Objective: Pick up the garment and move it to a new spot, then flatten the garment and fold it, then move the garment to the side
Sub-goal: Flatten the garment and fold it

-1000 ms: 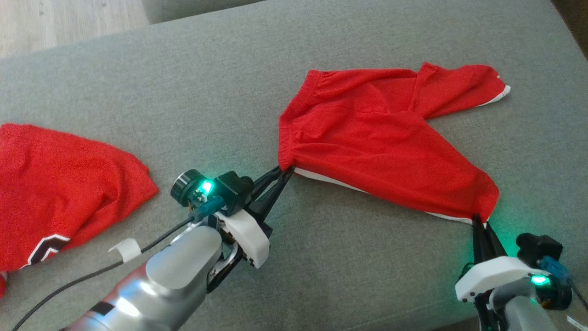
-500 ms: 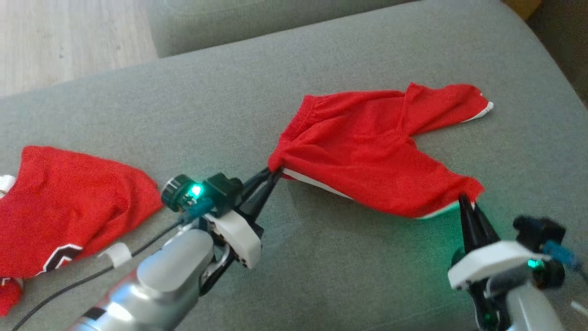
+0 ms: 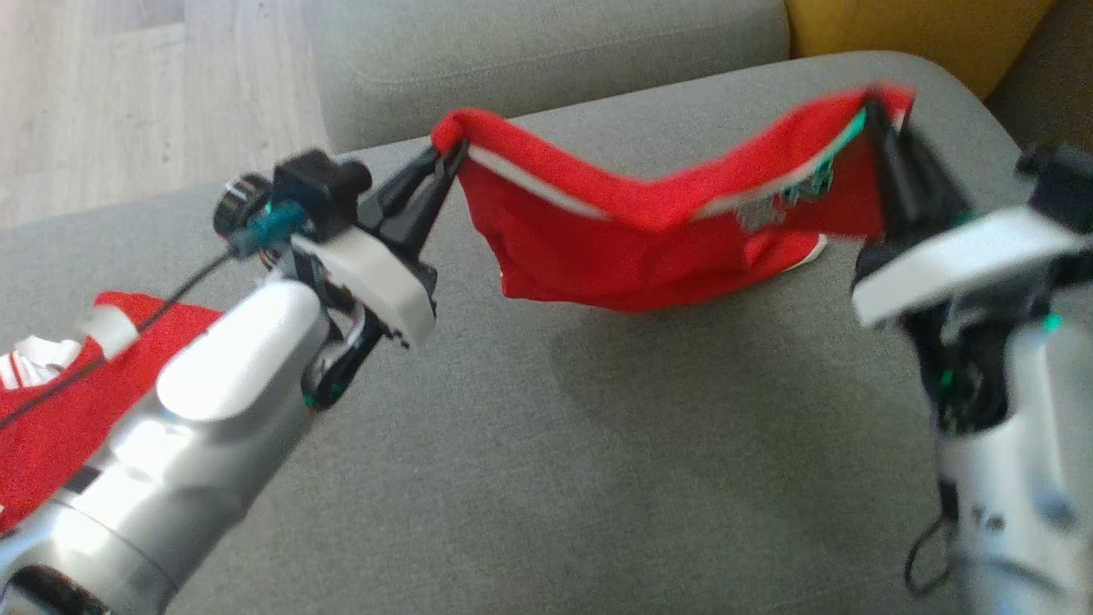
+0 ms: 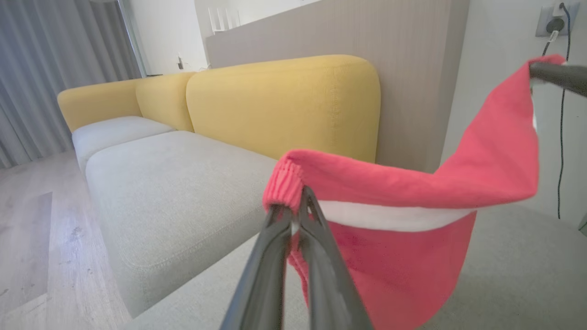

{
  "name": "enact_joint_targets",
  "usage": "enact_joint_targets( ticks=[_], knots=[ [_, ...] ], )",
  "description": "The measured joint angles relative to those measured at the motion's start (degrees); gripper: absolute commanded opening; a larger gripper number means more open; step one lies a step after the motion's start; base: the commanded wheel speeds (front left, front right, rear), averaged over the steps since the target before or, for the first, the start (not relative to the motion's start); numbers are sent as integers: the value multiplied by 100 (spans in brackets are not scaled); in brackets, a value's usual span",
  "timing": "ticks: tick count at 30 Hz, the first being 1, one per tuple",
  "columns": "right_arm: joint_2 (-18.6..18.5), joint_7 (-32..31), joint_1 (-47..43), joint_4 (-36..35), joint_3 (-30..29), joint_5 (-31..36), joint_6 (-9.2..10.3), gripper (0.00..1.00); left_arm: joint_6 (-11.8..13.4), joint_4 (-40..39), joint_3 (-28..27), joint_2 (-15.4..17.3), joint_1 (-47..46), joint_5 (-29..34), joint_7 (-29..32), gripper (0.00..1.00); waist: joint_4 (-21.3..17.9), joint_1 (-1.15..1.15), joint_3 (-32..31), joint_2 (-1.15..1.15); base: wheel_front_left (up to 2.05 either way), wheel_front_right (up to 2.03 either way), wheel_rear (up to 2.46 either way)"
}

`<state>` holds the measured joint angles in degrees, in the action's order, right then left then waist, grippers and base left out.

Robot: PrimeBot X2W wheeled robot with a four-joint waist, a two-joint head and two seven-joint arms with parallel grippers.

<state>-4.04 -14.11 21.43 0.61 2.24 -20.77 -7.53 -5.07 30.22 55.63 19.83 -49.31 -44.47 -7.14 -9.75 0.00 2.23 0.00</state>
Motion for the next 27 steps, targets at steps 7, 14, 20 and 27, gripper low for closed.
enact_joint_targets(
  ticks=[7, 14, 20, 27],
  knots=[
    [-378, 227, 1243, 241, 278, 18, 0, 0, 237, -229, -359, 42, -470, -151, 130, 0, 109, 0, -203, 0, 0, 0, 0],
    [-630, 614, 1802, 288, 458, 233, 0, 0, 461, -655, -578, 123, -757, -197, 62, 0, 271, 0, -387, 0, 0, 0, 0],
    [-727, 345, 1506, 82, 483, 243, 0, 0, 600, -1159, -558, 293, -481, -346, 257, 0, 379, 0, -537, 0, 0, 0, 0],
    [-762, -192, 610, -432, 381, 166, 0, 0, 847, -1996, -533, 667, 268, -702, 644, 0, 430, 0, -572, 0, 0, 0, 0]
  ],
)
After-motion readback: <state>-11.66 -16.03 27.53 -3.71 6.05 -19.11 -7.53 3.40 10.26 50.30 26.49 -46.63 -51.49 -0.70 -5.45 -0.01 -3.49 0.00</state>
